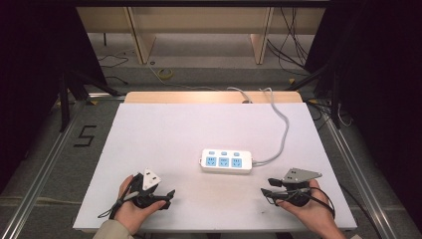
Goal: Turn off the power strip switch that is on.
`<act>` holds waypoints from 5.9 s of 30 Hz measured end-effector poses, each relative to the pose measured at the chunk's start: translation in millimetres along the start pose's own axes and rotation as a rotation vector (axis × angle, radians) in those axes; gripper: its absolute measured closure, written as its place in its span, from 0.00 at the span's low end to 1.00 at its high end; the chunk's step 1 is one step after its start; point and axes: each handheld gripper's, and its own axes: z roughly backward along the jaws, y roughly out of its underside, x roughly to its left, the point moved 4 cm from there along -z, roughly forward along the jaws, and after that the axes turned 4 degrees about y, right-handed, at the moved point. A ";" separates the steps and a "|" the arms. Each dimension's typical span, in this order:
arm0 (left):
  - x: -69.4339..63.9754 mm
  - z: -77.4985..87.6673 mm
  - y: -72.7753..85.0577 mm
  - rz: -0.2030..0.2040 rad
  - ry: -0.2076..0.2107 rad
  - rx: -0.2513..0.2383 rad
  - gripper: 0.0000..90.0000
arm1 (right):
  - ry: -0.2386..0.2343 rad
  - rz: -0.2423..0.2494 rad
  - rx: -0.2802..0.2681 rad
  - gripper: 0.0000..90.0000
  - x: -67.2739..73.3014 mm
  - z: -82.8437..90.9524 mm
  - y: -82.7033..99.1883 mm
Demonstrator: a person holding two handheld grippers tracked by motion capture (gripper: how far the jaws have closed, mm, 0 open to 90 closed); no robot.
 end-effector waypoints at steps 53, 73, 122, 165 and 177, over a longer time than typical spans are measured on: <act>2.7 0.5 -2.9 0.019 -0.021 -0.011 0.19 | -0.014 0.076 0.055 1.00 10.9 -13.2 -29.8; 3.5 0.1 -1.9 0.017 -0.028 -0.005 0.18 | -0.018 0.088 0.070 1.00 12.2 -19.8 -39.9; 2.5 -0.8 -3.6 0.019 -0.031 -0.014 0.18 | -0.021 0.114 0.099 1.00 16.5 -38.8 -65.5; 1.0 -2.7 -3.7 0.005 -0.030 -0.005 0.18 | -0.021 0.150 0.135 1.00 16.9 -55.8 -90.0; 0.7 -3.0 -3.7 0.008 -0.030 -0.005 0.18 | -0.019 0.151 0.148 1.00 14.8 -61.4 -93.1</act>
